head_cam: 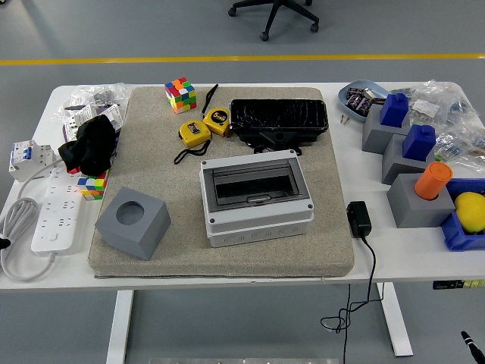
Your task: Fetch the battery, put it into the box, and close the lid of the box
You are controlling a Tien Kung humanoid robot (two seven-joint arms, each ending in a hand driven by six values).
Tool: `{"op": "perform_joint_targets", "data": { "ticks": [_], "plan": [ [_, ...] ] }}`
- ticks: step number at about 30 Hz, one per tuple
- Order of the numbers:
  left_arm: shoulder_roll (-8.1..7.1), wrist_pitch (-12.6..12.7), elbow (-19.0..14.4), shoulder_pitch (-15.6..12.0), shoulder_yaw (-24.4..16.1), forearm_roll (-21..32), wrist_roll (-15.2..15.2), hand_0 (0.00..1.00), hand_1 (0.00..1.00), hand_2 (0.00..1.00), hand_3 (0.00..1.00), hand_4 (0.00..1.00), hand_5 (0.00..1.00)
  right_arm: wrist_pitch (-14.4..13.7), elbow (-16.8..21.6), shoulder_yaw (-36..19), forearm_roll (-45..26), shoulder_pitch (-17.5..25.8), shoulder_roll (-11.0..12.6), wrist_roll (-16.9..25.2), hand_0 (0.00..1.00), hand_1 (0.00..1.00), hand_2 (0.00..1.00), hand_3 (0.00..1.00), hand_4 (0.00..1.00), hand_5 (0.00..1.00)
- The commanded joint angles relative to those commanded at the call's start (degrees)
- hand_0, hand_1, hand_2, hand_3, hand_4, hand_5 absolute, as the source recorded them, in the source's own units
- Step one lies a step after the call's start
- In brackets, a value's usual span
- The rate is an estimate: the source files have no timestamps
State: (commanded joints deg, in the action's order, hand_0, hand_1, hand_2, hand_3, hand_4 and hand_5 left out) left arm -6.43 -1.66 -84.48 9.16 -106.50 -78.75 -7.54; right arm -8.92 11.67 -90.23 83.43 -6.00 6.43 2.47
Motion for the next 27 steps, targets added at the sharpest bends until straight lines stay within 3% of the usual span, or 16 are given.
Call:
{"op": "perform_joint_targets", "data": {
  "ticks": [27],
  "plan": [
    [0.42, 0.31, -0.32, 0.22, -0.95, -0.12, -0.1, 0.8, 0.81, 0.84, 0.858, 0.998, 0.774, 0.0, 0.08, -1.08, 0.61, -0.03, -0.02, -0.29, 0.904, 0.898, 0.845, 0.862, 0.998, 0.998]
  ]
}}
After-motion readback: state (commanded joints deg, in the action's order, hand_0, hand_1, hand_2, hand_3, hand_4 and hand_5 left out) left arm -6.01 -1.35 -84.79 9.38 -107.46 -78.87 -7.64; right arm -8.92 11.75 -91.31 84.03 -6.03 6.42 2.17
